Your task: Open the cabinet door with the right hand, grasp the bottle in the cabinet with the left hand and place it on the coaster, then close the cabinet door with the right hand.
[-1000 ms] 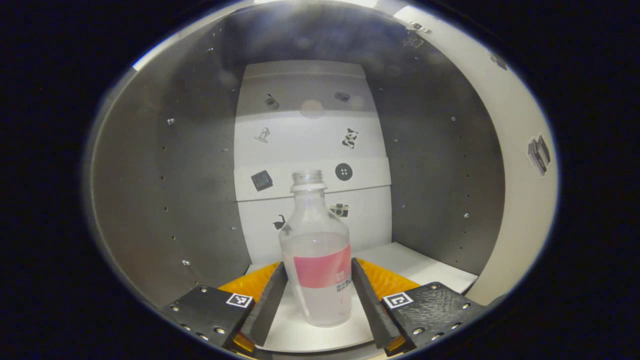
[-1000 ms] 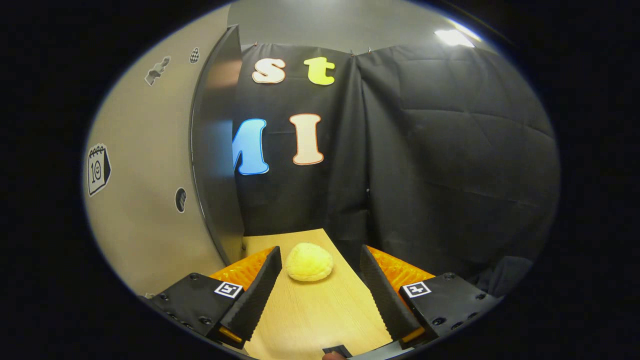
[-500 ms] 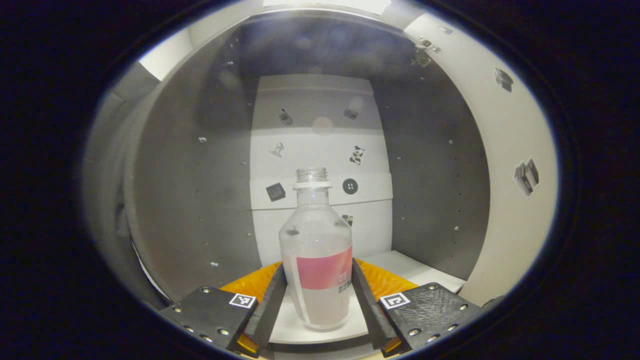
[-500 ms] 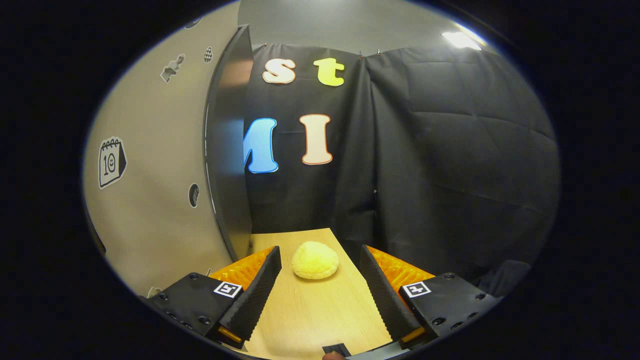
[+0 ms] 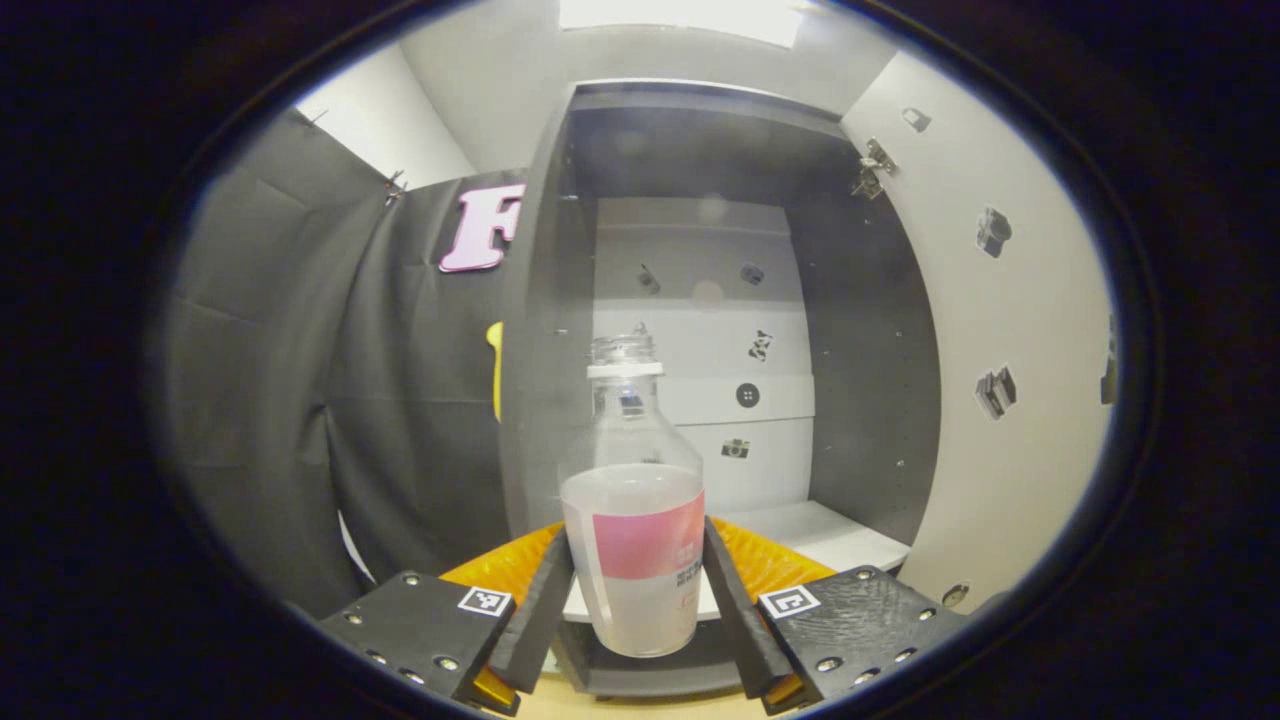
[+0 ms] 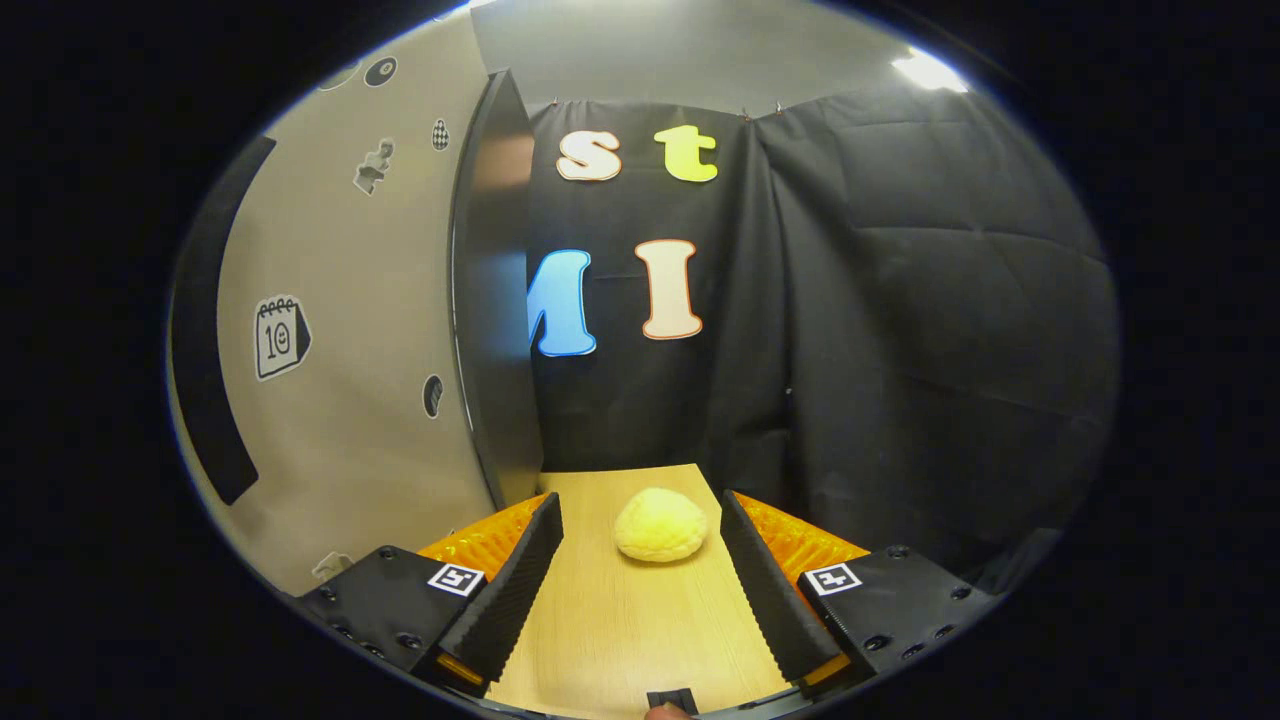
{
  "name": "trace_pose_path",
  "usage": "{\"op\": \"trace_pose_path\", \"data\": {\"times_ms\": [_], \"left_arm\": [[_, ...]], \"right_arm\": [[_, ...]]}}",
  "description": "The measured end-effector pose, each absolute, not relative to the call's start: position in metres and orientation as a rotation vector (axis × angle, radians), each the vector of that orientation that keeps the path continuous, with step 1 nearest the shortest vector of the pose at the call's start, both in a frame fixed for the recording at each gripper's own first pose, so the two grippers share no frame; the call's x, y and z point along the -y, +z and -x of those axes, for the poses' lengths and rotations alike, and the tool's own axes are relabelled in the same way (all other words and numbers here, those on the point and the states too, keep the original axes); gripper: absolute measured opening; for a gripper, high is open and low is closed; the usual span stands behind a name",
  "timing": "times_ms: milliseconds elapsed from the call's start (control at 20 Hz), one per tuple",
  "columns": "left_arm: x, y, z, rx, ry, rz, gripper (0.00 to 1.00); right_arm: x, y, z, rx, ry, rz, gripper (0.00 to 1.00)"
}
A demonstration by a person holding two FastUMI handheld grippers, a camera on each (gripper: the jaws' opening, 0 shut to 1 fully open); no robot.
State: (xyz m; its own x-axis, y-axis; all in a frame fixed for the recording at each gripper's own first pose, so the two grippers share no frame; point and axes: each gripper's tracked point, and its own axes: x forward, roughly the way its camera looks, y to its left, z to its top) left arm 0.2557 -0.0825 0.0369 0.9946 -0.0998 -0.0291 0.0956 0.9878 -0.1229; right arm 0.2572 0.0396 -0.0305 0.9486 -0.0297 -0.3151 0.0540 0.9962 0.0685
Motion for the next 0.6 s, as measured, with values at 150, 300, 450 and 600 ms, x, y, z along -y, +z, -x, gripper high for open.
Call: {"op": "trace_pose_path", "data": {"times_ms": [150,300,450,600], "left_arm": [[0.061,0.026,-0.227,-0.042,-0.062,0.135,0.72],[0.042,0.016,-0.195,-0.036,-0.028,0.14,0.72],[0.026,-0.002,-0.169,-0.041,0.001,0.149,0.72],[0.013,-0.025,-0.146,-0.055,0.026,0.185,0.72]], "right_arm": [[-0.044,-0.03,-0.253,-0.313,-0.014,-0.077,0.97],[-0.047,-0.028,-0.252,-0.299,0.005,-0.077,0.97],[-0.048,-0.031,-0.25,-0.298,0.016,-0.082,0.97],[-0.048,-0.033,-0.247,-0.299,0.019,-0.085,0.97]]}}
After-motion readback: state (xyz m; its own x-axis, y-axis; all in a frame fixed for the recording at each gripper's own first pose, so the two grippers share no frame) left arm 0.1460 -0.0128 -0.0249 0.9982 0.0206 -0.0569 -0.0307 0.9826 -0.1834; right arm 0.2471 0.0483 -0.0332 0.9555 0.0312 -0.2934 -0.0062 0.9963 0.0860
